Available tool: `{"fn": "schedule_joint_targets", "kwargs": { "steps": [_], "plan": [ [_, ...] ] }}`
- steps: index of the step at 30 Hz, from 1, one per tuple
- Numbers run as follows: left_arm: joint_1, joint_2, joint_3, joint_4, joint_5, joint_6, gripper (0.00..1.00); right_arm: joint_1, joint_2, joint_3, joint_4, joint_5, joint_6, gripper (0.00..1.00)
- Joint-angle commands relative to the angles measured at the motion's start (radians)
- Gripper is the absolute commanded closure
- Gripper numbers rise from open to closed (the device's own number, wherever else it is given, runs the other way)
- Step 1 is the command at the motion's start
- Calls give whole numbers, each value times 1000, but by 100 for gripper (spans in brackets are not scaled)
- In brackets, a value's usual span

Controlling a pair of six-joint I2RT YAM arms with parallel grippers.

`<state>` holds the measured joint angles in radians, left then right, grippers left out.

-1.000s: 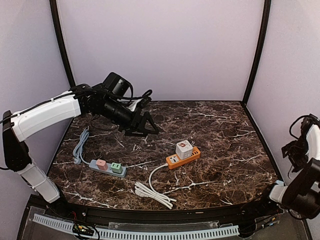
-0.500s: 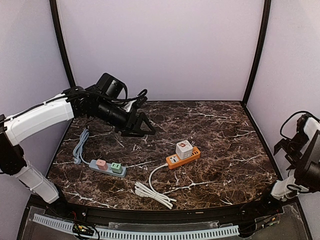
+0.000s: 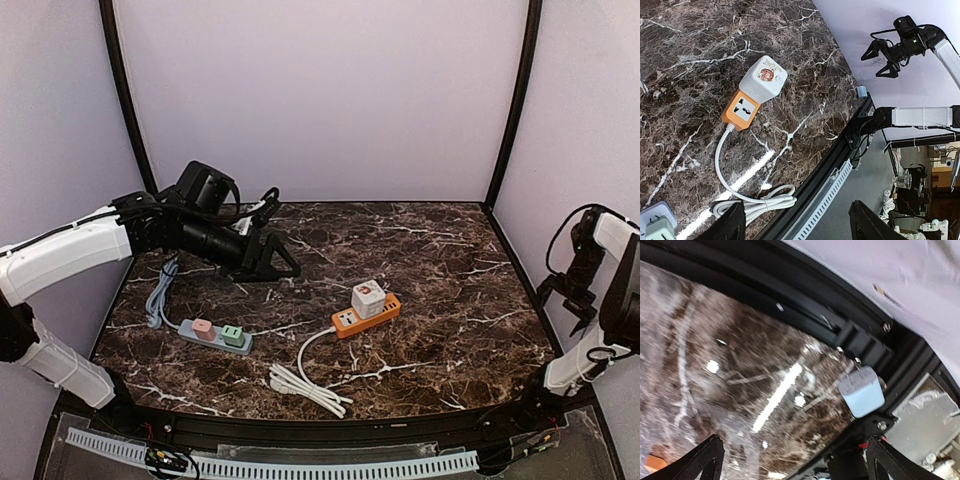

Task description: Insert the plug

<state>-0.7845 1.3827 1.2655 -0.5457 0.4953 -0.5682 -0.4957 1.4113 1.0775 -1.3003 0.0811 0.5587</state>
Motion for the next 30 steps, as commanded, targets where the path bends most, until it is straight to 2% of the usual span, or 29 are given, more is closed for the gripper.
{"fn": "schedule_joint_targets", "kwargs": {
  "steps": [1,7,11,18,22,27,29,30],
  "plan": [
    [-4,-47,-42,67,-6,-8,29,17,-39,-52,-74,46,5,1],
    [-5,-92,-81,70,-6,17,30,119,-1,15,-71,-14,-30,1],
    [-5,-120,-103,63,-4,34,30,117,-38,7,-55,12,-15,1],
    [-5,-164,-128,-1,-102,95,31,117,-117,-61,49,-75,-65,1],
    [-5,-222,-155,-18,-186,130,30,119,-226,-68,139,-243,-100,1],
    [-5,-290,-139,-61,-316,152,27,121,-348,-25,297,-497,-63,1],
    [-5,-292,-102,-100,-374,162,23,123,-372,4,370,-578,-33,1],
    [-5,-293,-90,-116,-399,163,17,125,-381,21,409,-611,-17,1]
  ]
}}
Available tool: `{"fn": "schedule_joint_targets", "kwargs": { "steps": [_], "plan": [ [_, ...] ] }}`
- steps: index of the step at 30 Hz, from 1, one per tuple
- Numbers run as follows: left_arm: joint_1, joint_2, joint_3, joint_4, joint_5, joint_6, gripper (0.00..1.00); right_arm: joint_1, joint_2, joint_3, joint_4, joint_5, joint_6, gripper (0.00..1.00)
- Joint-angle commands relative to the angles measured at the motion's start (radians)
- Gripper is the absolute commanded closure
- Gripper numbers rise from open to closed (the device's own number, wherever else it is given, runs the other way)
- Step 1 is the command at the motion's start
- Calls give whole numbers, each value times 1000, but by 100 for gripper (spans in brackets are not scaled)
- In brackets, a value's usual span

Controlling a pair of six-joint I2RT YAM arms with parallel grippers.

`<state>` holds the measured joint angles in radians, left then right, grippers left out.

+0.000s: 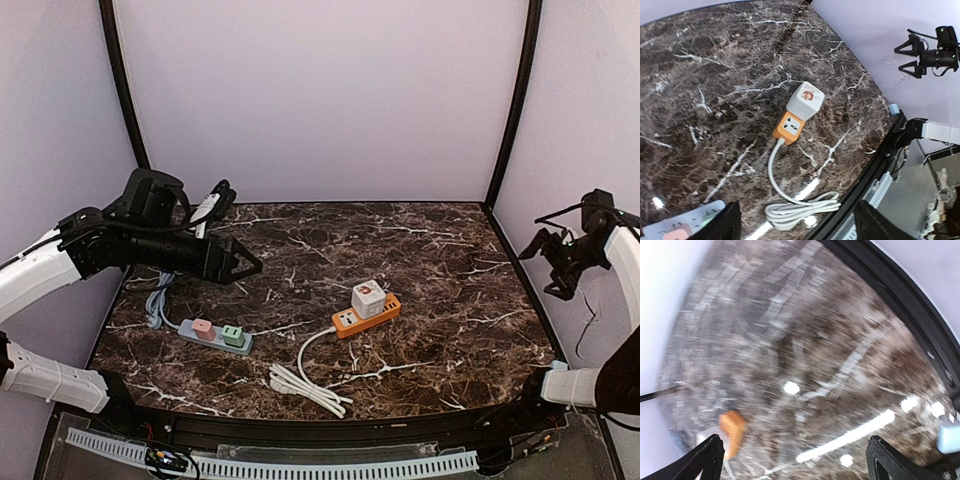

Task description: Insert the plug

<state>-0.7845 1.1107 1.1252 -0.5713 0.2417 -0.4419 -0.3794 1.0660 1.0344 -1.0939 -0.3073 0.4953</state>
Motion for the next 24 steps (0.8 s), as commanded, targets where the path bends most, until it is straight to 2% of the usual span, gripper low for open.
{"fn": "schedule_joint_targets", "kwargs": {
  "steps": [1,4,10,24],
  "plan": [
    [-5,-23,75,-120,-201,37,15,11,-45,80,240,-255,61,2],
    [-5,-41,114,-164,-312,40,2,16,-92,97,397,-349,123,2],
    [-5,-66,173,-206,-485,67,1,16,-180,77,659,-424,223,1],
    [-4,-81,167,-206,-543,75,1,16,-230,24,780,-457,284,1]
  ]
}}
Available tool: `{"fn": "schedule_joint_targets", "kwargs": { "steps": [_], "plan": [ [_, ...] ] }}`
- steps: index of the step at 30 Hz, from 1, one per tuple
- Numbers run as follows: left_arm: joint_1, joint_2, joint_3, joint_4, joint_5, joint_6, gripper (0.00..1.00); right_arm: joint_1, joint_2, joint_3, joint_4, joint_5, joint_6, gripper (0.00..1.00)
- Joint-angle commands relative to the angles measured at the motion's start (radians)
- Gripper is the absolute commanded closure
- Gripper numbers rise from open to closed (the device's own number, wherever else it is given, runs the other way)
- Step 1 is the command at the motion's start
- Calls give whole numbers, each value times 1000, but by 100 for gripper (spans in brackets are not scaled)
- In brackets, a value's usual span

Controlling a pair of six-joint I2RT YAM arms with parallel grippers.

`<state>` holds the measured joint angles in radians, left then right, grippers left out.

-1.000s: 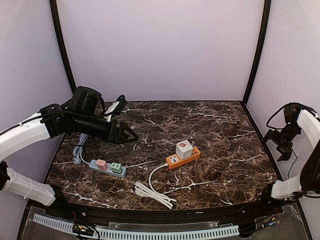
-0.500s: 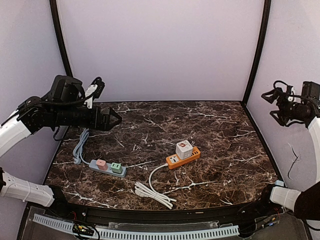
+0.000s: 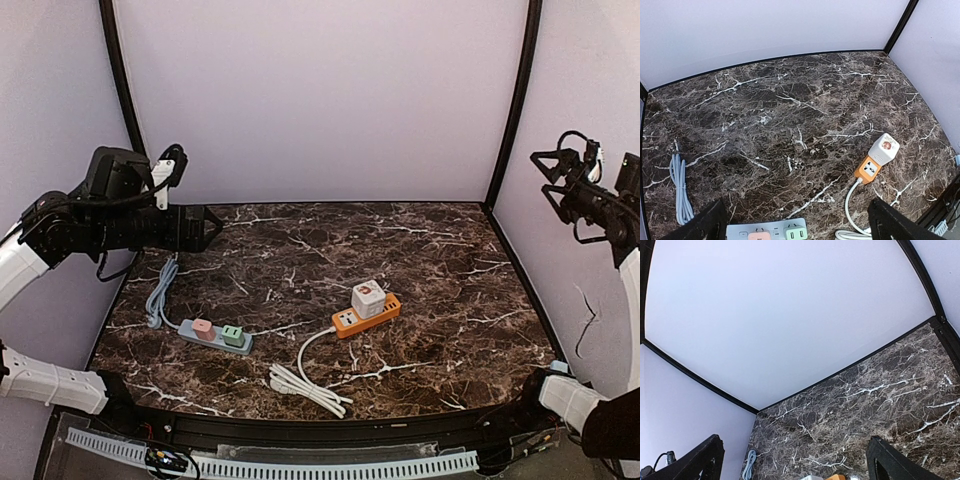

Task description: Insert the plug

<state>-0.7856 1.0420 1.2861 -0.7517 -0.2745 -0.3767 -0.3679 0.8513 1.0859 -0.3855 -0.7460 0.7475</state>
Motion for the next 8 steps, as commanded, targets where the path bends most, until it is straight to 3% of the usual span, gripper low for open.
{"fn": "schedule_joint_targets", "kwargs": {
  "steps": [1,8],
  "plan": [
    [-4,-11,6,-24,-27,10,1,5,-19,-30,76,-18,37,1],
    [-4,-4,12,-20,-22,22,1,5,-32,-62,108,5,66,1]
  ]
}}
